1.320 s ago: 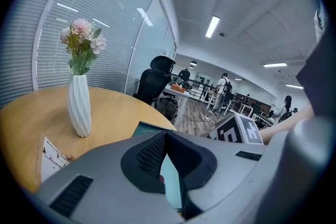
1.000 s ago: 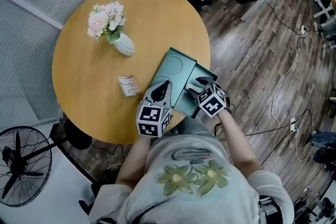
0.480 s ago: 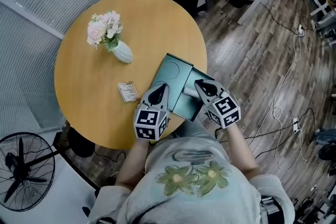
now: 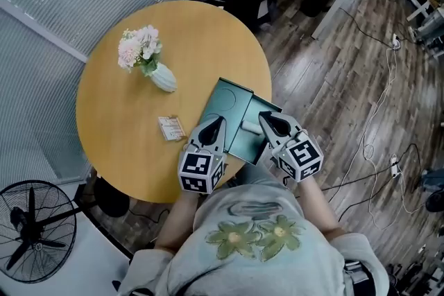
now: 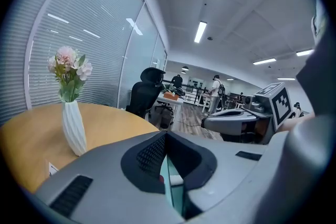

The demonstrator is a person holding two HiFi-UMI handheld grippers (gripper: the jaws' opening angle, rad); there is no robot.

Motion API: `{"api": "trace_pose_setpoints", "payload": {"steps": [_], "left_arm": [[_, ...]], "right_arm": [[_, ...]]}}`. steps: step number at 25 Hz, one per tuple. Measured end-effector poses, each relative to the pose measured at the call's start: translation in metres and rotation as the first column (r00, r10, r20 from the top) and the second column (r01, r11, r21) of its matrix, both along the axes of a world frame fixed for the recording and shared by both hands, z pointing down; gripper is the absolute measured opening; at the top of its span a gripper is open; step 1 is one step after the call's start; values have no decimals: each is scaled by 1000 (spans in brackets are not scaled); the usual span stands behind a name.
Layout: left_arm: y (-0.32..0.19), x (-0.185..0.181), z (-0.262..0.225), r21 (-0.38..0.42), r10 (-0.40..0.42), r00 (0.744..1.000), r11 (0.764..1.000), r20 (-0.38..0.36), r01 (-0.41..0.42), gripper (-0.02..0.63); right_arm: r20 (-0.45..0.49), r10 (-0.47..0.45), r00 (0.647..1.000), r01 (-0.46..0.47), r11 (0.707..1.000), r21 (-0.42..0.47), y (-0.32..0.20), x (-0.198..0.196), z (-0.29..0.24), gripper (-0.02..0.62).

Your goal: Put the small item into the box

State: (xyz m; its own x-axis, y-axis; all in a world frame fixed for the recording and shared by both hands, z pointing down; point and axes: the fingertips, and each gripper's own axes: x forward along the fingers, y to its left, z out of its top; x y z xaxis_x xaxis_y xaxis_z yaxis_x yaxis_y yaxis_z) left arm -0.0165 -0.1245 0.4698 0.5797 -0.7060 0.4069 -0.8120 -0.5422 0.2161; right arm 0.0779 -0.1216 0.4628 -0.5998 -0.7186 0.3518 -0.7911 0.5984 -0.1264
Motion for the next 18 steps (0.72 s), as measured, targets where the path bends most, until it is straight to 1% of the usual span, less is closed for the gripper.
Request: {"api": "trace_pose_setpoints", "payload": {"steps": [8,18], "left_arm": [[10,6,-10,16,18,1000,1000,-11,-18,2],[16,9,-16,25,29,999,999,-15,-29,2]], "right_arm": [[1,6,1000,-6,999,46,8,-2,-22,3],[-4,2,1000,-1,998,56,13,-5,-28,3]]}}
